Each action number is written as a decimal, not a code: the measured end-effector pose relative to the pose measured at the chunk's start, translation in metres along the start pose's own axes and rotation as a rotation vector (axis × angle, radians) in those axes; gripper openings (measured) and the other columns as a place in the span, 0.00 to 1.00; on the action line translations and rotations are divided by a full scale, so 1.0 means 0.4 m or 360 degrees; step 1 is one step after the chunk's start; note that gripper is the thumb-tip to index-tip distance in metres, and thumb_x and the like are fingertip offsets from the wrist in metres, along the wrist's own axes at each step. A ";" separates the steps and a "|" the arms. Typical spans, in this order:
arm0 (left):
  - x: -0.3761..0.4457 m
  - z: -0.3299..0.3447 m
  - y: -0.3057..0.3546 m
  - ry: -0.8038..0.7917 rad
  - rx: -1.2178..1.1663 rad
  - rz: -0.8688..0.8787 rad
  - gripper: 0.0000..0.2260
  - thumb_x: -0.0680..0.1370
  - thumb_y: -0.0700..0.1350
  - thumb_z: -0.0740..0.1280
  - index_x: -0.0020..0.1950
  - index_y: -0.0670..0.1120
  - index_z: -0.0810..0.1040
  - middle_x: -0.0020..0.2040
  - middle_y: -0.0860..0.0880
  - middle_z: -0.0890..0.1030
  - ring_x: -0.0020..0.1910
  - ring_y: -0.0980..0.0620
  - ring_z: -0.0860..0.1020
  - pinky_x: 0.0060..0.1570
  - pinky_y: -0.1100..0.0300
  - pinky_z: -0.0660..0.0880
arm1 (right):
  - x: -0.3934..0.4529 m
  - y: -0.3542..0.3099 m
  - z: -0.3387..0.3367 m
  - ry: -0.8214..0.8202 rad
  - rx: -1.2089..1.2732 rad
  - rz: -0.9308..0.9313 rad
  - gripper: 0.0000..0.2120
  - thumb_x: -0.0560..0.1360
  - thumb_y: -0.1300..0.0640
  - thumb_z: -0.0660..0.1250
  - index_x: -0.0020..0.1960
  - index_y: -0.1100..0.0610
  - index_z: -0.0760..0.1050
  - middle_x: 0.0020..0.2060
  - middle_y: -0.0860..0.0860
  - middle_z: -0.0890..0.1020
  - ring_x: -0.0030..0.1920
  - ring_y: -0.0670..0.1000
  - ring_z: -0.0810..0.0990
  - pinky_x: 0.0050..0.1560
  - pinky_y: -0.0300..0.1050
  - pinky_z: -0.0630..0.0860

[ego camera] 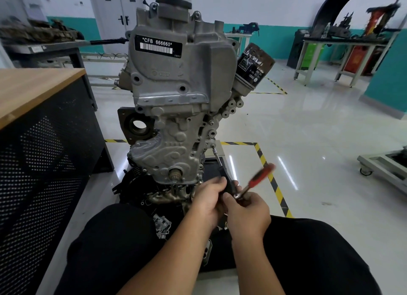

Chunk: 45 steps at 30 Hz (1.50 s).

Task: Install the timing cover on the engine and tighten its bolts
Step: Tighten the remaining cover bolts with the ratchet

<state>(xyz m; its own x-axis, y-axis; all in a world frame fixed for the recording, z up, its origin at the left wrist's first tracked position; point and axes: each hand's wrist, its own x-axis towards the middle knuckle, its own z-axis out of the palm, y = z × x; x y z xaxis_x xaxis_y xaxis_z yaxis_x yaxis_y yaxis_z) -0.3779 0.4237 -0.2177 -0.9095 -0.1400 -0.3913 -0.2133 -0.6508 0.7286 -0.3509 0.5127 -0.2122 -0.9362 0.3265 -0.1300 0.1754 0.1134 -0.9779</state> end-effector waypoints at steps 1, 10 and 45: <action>0.002 0.000 -0.001 -0.0008 0.0023 0.0010 0.09 0.83 0.41 0.64 0.53 0.39 0.84 0.50 0.36 0.84 0.46 0.42 0.84 0.57 0.41 0.79 | -0.003 -0.001 -0.001 0.0032 -0.0017 -0.0060 0.09 0.68 0.52 0.82 0.41 0.50 0.82 0.33 0.45 0.85 0.34 0.45 0.84 0.40 0.46 0.83; -0.011 0.005 0.005 -0.0070 -0.0061 -0.0096 0.07 0.81 0.47 0.68 0.48 0.48 0.85 0.47 0.46 0.86 0.34 0.49 0.79 0.27 0.63 0.69 | 0.003 -0.002 0.004 -0.0122 0.0456 0.0347 0.24 0.77 0.40 0.71 0.37 0.61 0.82 0.29 0.56 0.85 0.24 0.51 0.78 0.28 0.45 0.74; -0.018 0.014 0.031 -0.0094 -0.0113 -0.0181 0.12 0.77 0.50 0.71 0.39 0.45 0.88 0.41 0.45 0.84 0.31 0.51 0.79 0.34 0.60 0.74 | -0.033 -0.061 -0.008 -0.0472 0.1082 0.0607 0.08 0.77 0.52 0.75 0.51 0.57 0.83 0.34 0.54 0.85 0.27 0.46 0.80 0.27 0.39 0.75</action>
<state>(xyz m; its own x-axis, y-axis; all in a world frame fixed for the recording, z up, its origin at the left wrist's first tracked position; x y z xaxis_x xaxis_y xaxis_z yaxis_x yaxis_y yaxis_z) -0.3758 0.4208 -0.2027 -0.9008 -0.0193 -0.4338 -0.2924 -0.7116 0.6388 -0.3421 0.5085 -0.1861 -0.9078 -0.0437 -0.4171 0.3637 -0.5773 -0.7310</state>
